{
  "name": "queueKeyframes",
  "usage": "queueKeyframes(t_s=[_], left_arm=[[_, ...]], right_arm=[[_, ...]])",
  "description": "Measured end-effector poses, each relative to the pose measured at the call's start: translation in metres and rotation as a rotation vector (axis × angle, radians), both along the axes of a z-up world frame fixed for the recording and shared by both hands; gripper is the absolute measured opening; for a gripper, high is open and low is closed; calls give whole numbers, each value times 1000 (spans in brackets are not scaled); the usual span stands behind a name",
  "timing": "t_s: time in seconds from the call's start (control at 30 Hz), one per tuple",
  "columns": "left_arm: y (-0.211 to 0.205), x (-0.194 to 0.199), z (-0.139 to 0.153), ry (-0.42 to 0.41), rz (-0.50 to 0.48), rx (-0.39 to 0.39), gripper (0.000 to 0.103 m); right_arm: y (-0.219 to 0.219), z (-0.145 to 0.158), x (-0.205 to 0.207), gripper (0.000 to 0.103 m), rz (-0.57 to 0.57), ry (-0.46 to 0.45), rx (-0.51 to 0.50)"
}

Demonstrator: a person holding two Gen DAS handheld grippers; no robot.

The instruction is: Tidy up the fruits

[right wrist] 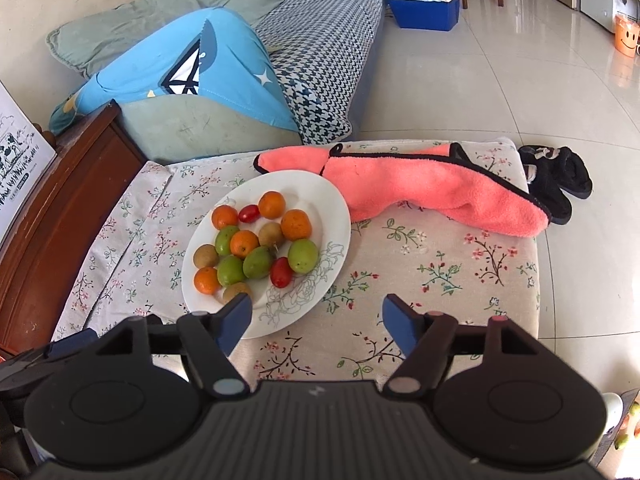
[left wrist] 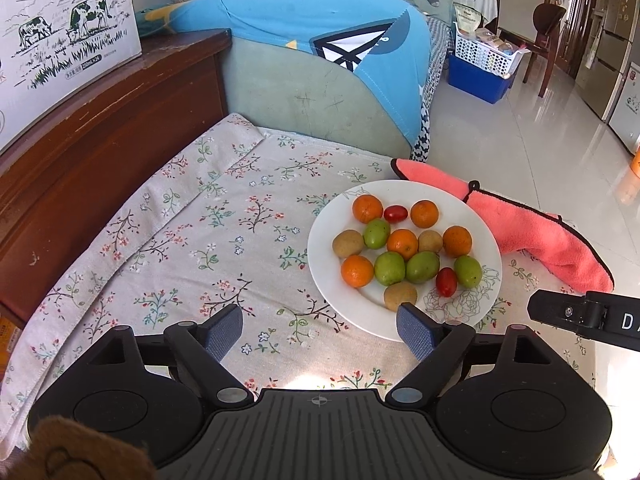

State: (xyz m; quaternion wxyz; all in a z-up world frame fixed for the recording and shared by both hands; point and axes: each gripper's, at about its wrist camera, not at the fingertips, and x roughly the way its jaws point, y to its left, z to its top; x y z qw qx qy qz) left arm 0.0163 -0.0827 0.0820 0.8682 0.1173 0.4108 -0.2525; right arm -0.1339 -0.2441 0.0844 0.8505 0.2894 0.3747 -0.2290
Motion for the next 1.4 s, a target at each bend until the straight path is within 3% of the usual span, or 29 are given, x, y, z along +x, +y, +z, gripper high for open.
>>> queueKeyframes(t_s=[0.2,0.73,1.4], left_arm=[[4,-1,3,-2,22,19,89],[-4,16,-7,27,90,86,89],[-16,16,-17,42,77,124,89]], right_arm=[[2,2,0,80,-6,29,-52],[14,-8,23,85,16,124,-168],[16,-18,34,86,7,179,-164]])
